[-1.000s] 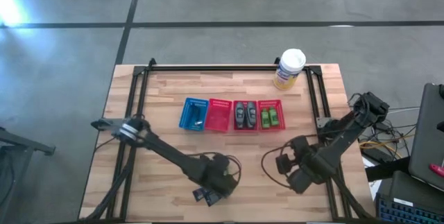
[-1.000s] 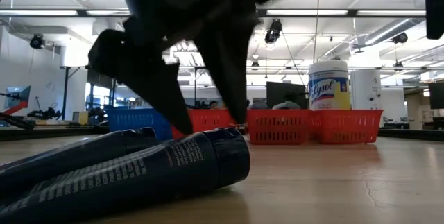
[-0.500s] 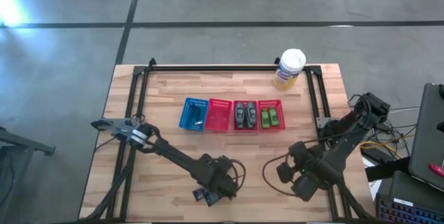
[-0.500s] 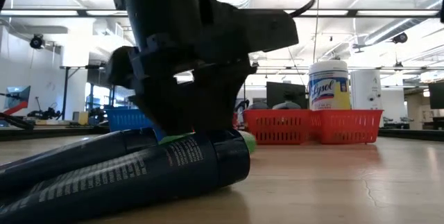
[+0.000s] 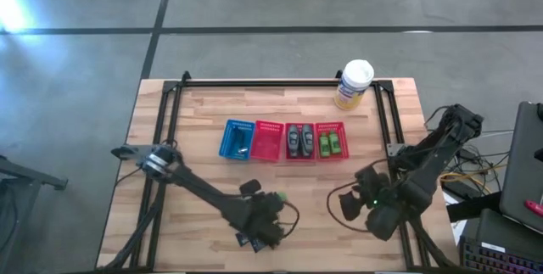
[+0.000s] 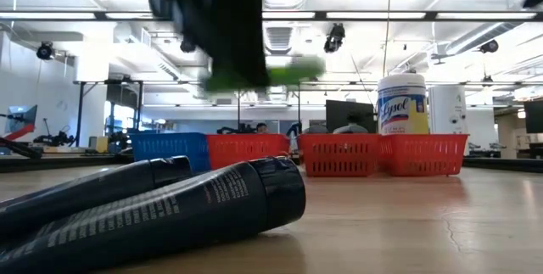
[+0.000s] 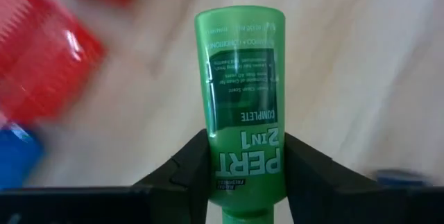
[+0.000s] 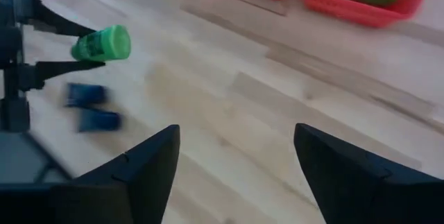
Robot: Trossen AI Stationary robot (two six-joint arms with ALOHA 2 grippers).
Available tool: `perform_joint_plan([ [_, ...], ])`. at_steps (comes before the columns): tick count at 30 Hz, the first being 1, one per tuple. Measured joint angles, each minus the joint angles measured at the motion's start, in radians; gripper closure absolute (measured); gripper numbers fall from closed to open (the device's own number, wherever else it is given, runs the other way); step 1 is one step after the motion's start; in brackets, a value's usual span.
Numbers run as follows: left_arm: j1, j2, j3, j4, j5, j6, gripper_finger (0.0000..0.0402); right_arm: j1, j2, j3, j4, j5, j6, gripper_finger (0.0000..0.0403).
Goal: Pick & Place Travel size toiletries
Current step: Put the green shampoo bottle into the right red bin
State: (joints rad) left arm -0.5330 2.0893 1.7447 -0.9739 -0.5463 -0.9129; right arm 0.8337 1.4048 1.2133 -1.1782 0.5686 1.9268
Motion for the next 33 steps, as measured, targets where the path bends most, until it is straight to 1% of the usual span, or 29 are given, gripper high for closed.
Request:
perform_joint_plan([
  [3,-0.042,-0.08,0.001,0.031,-0.145,0.047,0.0259,-0.001,-0.067,-0.038,0.105,0.046,-0.06,0.0136],
  [5,-0.062,-0.117,0.003,0.06,-0.198,0.103,0.0253,-0.011,-0.124,-0.082,0.207,0.087,-0.118,0.0142],
  [8,-0.059,-0.146,0.002,0.122,-0.215,0.223,0.025,-0.07,-0.205,-0.166,0.428,0.077,-0.273,0.015],
  [12,-0.018,-0.149,0.002,0.241,-0.201,0.424,0.025,-0.186,-0.259,-0.285,0.779,-0.063,-0.49,0.0157],
  [14,0.012,-0.149,0.002,0.288,-0.165,0.509,0.025,-0.225,-0.265,-0.322,0.89,-0.096,-0.538,0.0158],
  [18,0.071,-0.149,0.002,0.306,-0.108,0.585,0.025,-0.265,-0.275,-0.345,0.884,-0.103,-0.535,0.0153],
  [22,0.12,-0.149,0.002,0.347,-0.025,0.676,0.0249,-0.287,-0.277,-0.355,0.878,-0.177,-0.531,0.0137],
  [24,0.142,-0.149,0.002,0.387,0.009,0.713,0.0249,-0.297,-0.273,-0.356,0.877,-0.195,-0.535,0.0128],
  [28,0.174,-0.149,0.002,0.46,0.036,0.761,0.0248,-0.325,-0.267,-0.357,0.874,-0.195,-0.544,0.0111],
  [33,0.188,-0.149,0.002,0.487,0.059,0.782,0.0248,-0.345,-0.267,-0.357,0.875,-0.214,-0.57,0.0097],
])
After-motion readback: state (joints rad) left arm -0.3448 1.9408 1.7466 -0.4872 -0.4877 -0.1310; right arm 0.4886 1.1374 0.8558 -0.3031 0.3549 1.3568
